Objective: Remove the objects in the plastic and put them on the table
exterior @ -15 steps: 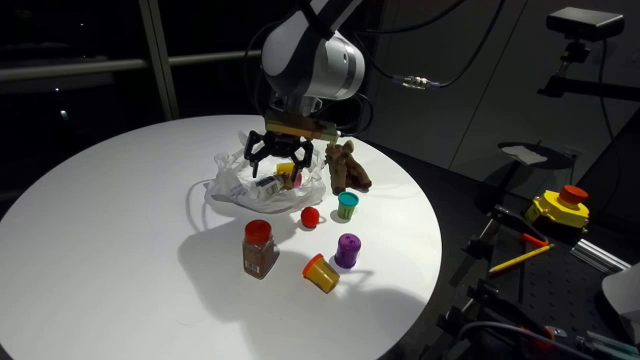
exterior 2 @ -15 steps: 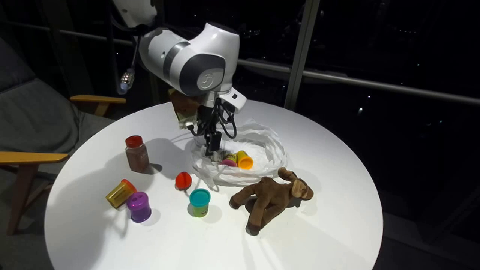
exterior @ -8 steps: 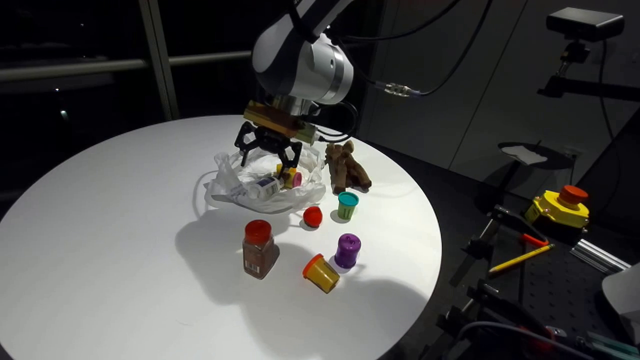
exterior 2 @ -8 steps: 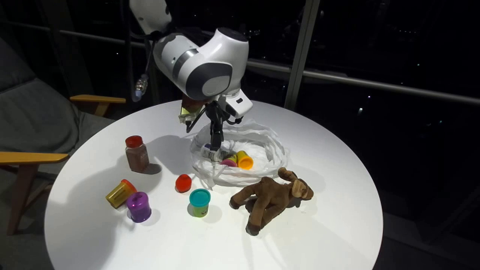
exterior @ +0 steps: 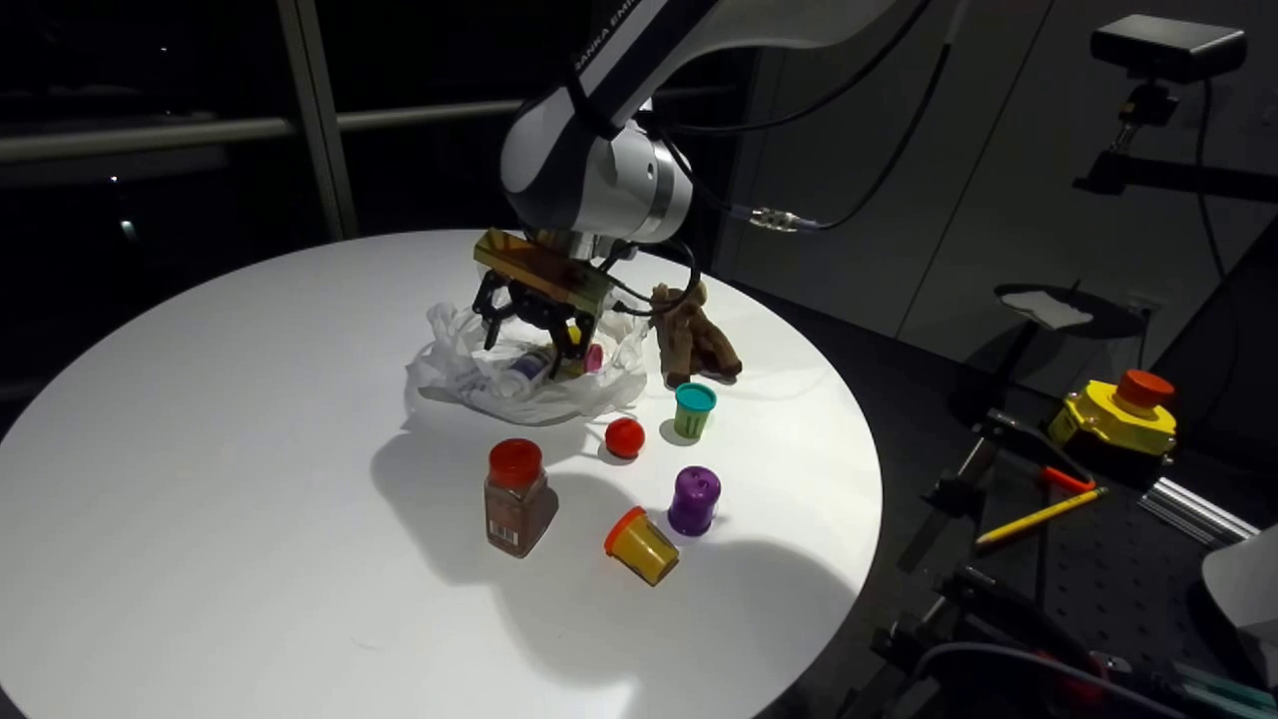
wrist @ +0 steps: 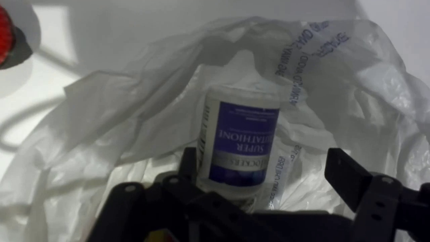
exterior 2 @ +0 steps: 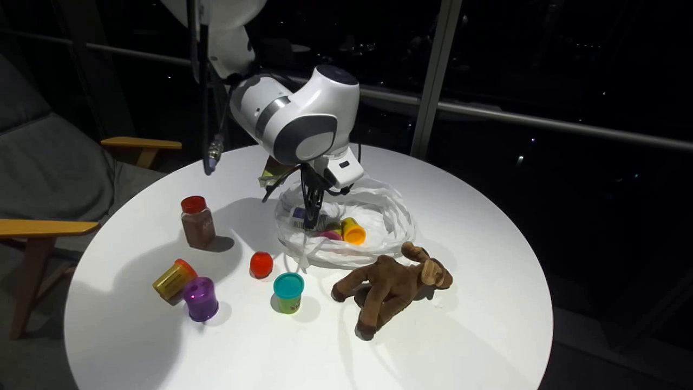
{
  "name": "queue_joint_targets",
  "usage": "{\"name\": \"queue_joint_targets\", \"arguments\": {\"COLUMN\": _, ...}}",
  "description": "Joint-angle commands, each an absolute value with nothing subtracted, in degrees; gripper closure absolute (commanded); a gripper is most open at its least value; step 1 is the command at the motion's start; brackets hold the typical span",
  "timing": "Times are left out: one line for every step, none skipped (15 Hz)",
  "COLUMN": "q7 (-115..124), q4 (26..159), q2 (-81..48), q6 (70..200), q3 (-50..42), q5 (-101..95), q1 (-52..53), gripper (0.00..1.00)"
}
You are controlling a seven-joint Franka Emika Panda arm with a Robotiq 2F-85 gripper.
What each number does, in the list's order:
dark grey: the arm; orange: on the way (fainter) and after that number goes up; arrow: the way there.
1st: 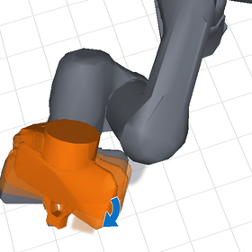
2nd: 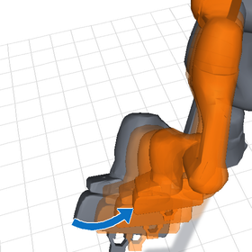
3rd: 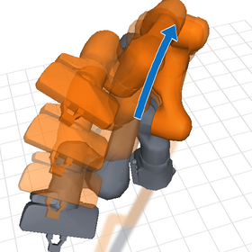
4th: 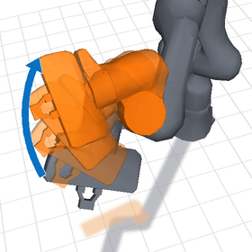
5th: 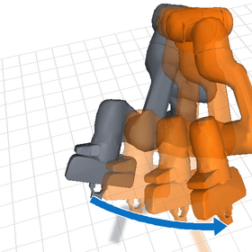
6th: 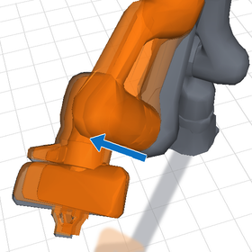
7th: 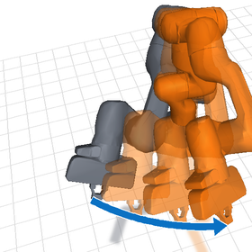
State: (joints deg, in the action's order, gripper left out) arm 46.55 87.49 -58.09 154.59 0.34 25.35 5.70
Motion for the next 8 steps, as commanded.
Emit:
{"name": "queue_joint_targets", "arguments": {"q7": 50.8, "q4": 84.4, "q2": -60.2, "q6": 155.2, "q3": -0.9, "q5": 24.8, "q1": 6.6, "gripper": 0.34}}
{"name": "queue_joint_targets", "arguments": {"q7": 51.4, "q4": 84.3, "q2": -60.3, "q6": 155.2, "q3": -1.0, "q5": 24.8, "q1": 6.5, "gripper": 0.42}}
{"name": "queue_joint_targets", "arguments": {"q7": 51.9, "q4": 84.4, "q2": -60.2, "q6": 155.3, "q3": -1.2, "q5": 24.6, "q1": 6.5, "gripper": 0.51}}
{"name": "queue_joint_targets", "arguments": {"q7": 52.3, "q4": 84.5, "q2": -60.0, "q6": 155.5, "q3": -1.4, "q5": 24.4, "q1": 6.7, "gripper": 0.58}}
{"name": "queue_joint_targets", "arguments": {"q7": 52.7, "q4": 84.7, "q2": -59.8, "q6": 155.6, "q3": -1.7, "q5": 24.2, "q1": 6.8, "gripper": 0.67}}
{"name": "queue_joint_targets", "arguments": {"q7": 53.1, "q4": 85.0, "q2": -59.4, "q6": 155.9, "q3": -2.1, "q5": 23.8, "q1": 7.0, "gripper": 0.73}}
{"name": "queue_joint_targets", "arguments": {"q7": 53.4, "q4": 85.6, "q2": -58.7, "q6": 156.2, "q3": -2.5, "q5": 23.4, "q1": 7.4, "gripper": 0.74}}
{"name": "queue_joint_targets", "arguments": {"q7": 53.6, "q4": 86.6, "q2": -57.6, "q6": 156.8, "q3": -3.1, "q5": 22.9, "q1": 8.0, "gripper": 0.74}}
